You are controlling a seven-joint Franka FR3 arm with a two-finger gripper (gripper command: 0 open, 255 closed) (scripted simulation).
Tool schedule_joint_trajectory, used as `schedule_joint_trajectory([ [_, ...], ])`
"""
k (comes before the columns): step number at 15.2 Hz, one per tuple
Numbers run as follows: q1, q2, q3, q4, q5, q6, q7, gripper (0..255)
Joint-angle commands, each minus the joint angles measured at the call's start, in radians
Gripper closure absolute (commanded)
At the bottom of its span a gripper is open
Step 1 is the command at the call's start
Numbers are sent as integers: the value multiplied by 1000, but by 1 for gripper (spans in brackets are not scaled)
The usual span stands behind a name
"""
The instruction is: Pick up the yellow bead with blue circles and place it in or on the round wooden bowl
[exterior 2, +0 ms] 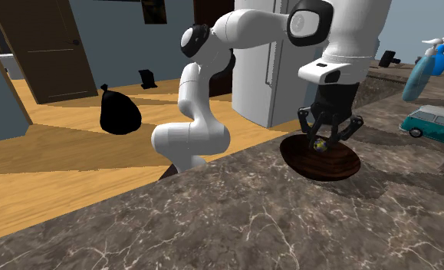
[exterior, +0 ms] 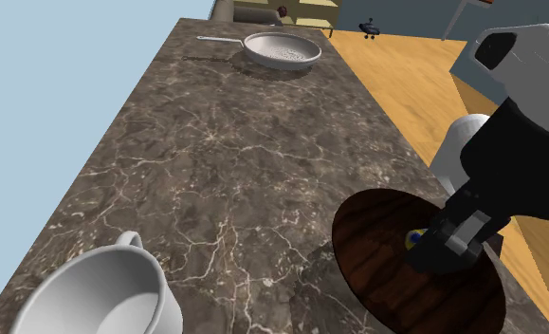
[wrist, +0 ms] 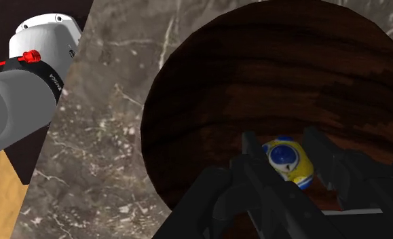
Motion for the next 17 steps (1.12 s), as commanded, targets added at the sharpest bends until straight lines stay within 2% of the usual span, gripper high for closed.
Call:
schedule_joint_trajectory([
  [1,5,-7,2,-16,5,8,-2,255],
  [8,4,-7,2,-16,5,8,-2,255],
  [9,4,-7,2,-16,5,8,-2,0],
  [14,4,-7,2,-16,5,8,-2,0],
  [17,-13,27,-33,92,-32,-69,13,0],
])
